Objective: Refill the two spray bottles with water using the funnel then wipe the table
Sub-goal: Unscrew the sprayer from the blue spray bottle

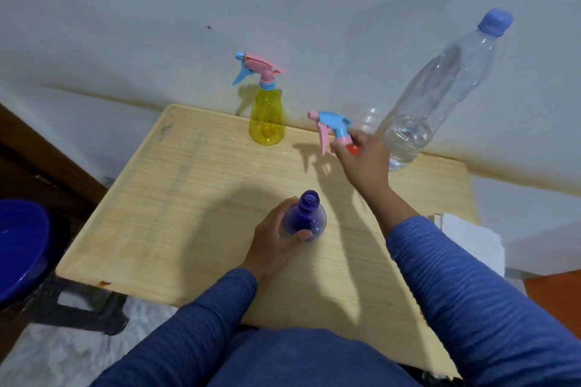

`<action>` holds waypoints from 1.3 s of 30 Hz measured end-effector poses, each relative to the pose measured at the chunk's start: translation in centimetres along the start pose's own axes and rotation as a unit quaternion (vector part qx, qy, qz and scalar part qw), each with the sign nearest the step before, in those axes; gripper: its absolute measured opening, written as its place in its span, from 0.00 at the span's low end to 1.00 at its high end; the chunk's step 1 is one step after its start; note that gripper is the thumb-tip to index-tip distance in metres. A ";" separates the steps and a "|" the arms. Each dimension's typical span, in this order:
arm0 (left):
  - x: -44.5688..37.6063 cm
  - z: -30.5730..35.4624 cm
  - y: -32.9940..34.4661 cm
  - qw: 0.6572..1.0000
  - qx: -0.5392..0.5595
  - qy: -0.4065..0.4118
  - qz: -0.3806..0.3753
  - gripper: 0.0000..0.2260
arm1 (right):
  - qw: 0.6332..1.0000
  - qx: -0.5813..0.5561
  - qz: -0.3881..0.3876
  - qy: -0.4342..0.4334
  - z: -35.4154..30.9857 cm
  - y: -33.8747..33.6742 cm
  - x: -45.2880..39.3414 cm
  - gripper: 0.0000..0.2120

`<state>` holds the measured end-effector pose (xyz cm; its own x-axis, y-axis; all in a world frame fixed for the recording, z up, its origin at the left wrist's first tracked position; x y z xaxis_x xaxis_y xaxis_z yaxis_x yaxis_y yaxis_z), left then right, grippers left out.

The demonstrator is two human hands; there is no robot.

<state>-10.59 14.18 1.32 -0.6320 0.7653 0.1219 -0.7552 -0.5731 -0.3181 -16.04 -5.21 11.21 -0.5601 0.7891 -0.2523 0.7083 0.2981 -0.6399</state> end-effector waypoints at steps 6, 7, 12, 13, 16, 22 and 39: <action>0.0 0.2 0.0 1.000 -0.024 0.005 -0.002 0.26 | 0.981 0.123 -0.089 0.118 7.9 2.8 5.4 0.12; 0.0 0.1 0.0 1.000 -0.028 0.003 -0.001 0.27 | 0.978 0.139 -0.099 0.118 8.2 2.9 5.7 0.13; 0.2 0.0 0.1 0.999 -0.039 -0.007 0.005 0.29 | 0.975 0.165 -0.109 0.104 8.7 3.3 5.8 0.16; 0.2 0.0 0.1 0.999 -0.038 -0.008 0.007 0.29 | 0.979 0.137 -0.091 0.119 8.6 3.2 5.6 0.18; 0.1 0.1 0.1 0.999 -0.051 -0.002 0.010 0.28 | 0.986 0.057 -0.008 0.158 7.8 2.8 3.6 0.22; -0.1 -0.3 0.3 0.999 -0.051 -0.006 0.018 0.30 | 0.974 0.050 0.005 0.221 8.5 4.1 -1.0 0.36; -0.5 -0.4 0.3 0.998 -0.063 -0.001 0.015 0.30 | 0.982 0.038 0.011 0.184 9.9 6.6 -3.4 0.34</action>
<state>-10.46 13.77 0.84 -0.6552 0.7470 0.1129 -0.7080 -0.5550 -0.4368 -13.67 -11.19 0.66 -0.3417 0.9398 0.0026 0.6765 0.2479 -0.6935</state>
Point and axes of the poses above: each hand's wrist, its own x-axis away from the middle knuckle, its own y-axis out of the palm, z = x × y, the point moved 2 cm from there along -x, towards the middle knuckle, and after that the axes turned 4 degrees about -y, right-handed, at the moved point
